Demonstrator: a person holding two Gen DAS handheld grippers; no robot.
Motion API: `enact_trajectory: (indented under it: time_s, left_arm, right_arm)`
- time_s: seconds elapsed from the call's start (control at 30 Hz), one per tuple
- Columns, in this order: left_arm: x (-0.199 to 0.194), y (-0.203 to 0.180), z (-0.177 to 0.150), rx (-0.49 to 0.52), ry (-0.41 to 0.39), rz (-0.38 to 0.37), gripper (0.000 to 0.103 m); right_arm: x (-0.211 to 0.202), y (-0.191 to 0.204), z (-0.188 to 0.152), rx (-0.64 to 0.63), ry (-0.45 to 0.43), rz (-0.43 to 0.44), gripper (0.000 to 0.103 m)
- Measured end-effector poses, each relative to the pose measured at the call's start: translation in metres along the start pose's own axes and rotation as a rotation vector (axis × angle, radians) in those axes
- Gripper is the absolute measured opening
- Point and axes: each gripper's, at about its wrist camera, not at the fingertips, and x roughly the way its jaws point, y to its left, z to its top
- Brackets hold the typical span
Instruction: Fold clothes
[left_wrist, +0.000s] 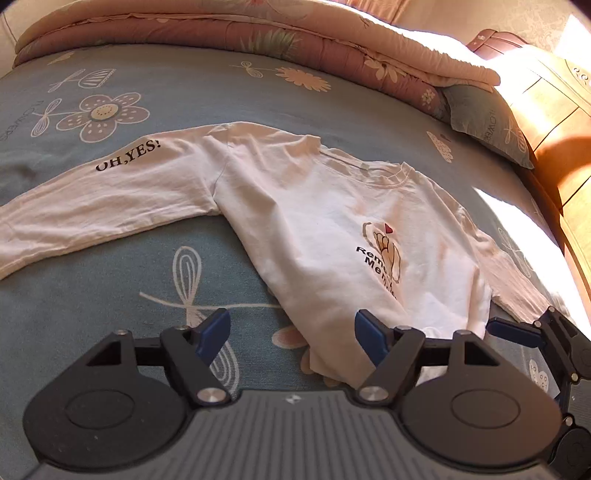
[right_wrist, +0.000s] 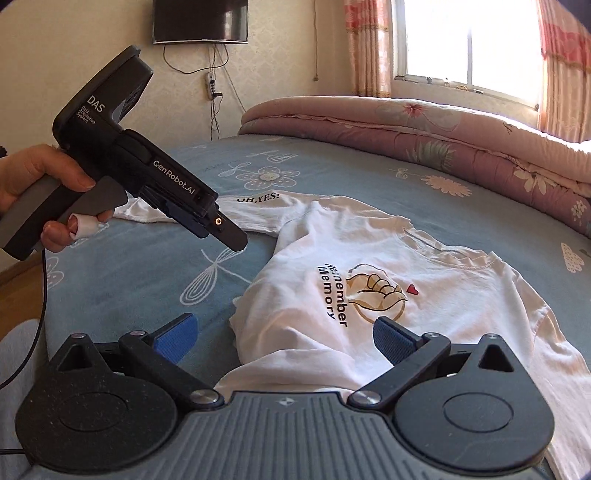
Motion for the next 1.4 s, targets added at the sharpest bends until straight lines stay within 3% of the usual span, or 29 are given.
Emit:
enact_trajectory:
  time_s: [0.2, 0.4, 0.57, 0.63, 0.77, 0.87, 1.1, 1.23, 1.4]
  left_arm:
    - [-0.001, 0.004, -0.043, 0.019, -0.038, 0.136, 0.078]
    - [0.0, 0.012, -0.064, -0.042, -0.078, 0.126, 0.079]
    - [0.008, 0.003, -0.081, -0.04, -0.09, 0.088, 0.08]
    - [0.011, -0.001, -0.085, -0.027, -0.089, 0.085, 0.08]
    - [0.014, -0.006, -0.089, -0.021, -0.074, 0.059, 0.08]
    - [0.018, -0.011, -0.09, -0.013, -0.066, 0.044, 0.08]
    - [0.024, -0.025, -0.089, 0.015, -0.063, -0.015, 0.081]
    - [0.032, -0.027, -0.082, 0.001, -0.059, -0.114, 0.08]
    - [0.051, -0.03, -0.061, -0.059, -0.107, -0.331, 0.078]
  right_arm:
    - [0.038, 0.059, -0.009, -0.256, 0.081, -0.101, 0.103]
    - [0.067, 0.073, -0.028, -0.421, 0.142, -0.233, 0.103]
    - [0.074, 0.064, -0.029, -0.462, 0.101, -0.35, 0.103]
    - [0.074, 0.051, -0.025, -0.431, 0.081, -0.383, 0.103]
    - [0.052, 0.007, -0.008, -0.204, 0.039, -0.339, 0.103]
    - [0.038, -0.024, -0.001, -0.083, 0.009, -0.366, 0.103]
    - [0.029, -0.11, -0.008, 0.283, 0.038, -0.335, 0.103]
    - [0.033, -0.139, -0.017, 0.43, 0.071, -0.305, 0.103]
    - [0.03, -0.144, -0.019, 0.47, 0.067, -0.213, 0.103]
